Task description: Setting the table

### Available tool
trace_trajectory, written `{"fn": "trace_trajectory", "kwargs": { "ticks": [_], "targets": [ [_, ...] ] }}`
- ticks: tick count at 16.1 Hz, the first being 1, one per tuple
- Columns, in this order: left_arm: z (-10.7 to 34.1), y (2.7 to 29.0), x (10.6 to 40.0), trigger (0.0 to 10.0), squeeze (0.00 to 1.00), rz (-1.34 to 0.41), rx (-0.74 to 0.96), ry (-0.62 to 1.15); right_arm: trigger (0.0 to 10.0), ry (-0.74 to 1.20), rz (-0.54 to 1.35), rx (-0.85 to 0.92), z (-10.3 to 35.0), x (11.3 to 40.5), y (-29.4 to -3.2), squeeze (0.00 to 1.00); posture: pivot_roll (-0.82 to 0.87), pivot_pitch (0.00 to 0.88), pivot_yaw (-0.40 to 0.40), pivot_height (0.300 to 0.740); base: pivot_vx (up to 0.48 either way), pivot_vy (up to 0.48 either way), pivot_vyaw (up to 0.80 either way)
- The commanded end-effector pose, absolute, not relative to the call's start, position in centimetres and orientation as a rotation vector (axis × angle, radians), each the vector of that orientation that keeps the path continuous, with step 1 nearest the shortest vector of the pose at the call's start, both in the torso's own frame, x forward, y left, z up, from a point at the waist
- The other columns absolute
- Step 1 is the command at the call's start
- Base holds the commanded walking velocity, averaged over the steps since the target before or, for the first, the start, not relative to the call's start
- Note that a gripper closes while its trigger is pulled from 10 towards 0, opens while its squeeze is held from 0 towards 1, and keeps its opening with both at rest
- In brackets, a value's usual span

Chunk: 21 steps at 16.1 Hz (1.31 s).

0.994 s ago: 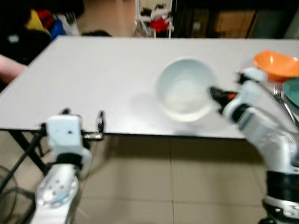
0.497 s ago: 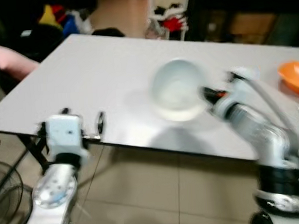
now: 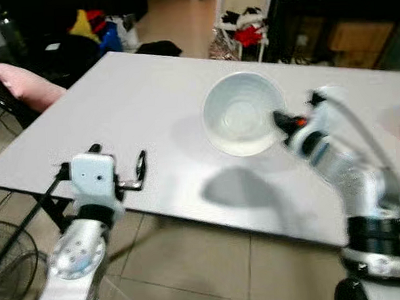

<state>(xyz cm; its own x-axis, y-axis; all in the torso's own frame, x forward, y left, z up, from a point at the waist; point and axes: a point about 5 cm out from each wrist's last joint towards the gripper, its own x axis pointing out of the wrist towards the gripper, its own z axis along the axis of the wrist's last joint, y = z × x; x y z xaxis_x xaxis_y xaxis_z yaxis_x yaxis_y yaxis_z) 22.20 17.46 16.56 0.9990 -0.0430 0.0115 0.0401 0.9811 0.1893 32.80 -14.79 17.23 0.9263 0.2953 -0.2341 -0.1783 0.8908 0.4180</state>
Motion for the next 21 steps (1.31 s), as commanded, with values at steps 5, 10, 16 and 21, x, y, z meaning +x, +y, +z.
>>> {"fn": "trace_trajectory", "kwargs": {
  "ticks": [5, 10, 16, 21],
  "targets": [
    [16.7, 16.9, 22.3, 10.0, 0.0, -0.1, 0.19, -0.017, 10.0, 0.326, 0.24, 0.393, 17.2, 34.3, -14.4, 0.0, -0.06, 0.0, 0.0, 0.74, 0.34, 0.0, 0.0],
    [17.2, 16.8, 22.6, 10.0, 0.0, -0.155, 0.203, -0.034, 10.0, 0.418, 0.205, 0.521, 16.6, 37.2, -13.2, 0.0, -0.05, 0.0, 0.003, 0.74, 0.067, 0.0, 0.0],
    [16.8, 15.9, 22.1, 10.0, 0.0, -0.383, 0.188, 0.052, 10.0, 0.493, 0.238, 0.619, 16.3, 39.6, -9.8, 0.0, -0.02, 0.0, -0.001, 0.74, 0.0, 0.0, 0.0],
    [17.0, 16.2, 21.2, 10.0, 0.0, -0.409, 0.197, 0.075, 10.0, 0.508, 0.155, 0.69, 16.3, 40.1, -8.5, 0.0, 0.0, 0.027, -0.004, 0.74, 0.0, 0.0, 0.0]
  ]
}}
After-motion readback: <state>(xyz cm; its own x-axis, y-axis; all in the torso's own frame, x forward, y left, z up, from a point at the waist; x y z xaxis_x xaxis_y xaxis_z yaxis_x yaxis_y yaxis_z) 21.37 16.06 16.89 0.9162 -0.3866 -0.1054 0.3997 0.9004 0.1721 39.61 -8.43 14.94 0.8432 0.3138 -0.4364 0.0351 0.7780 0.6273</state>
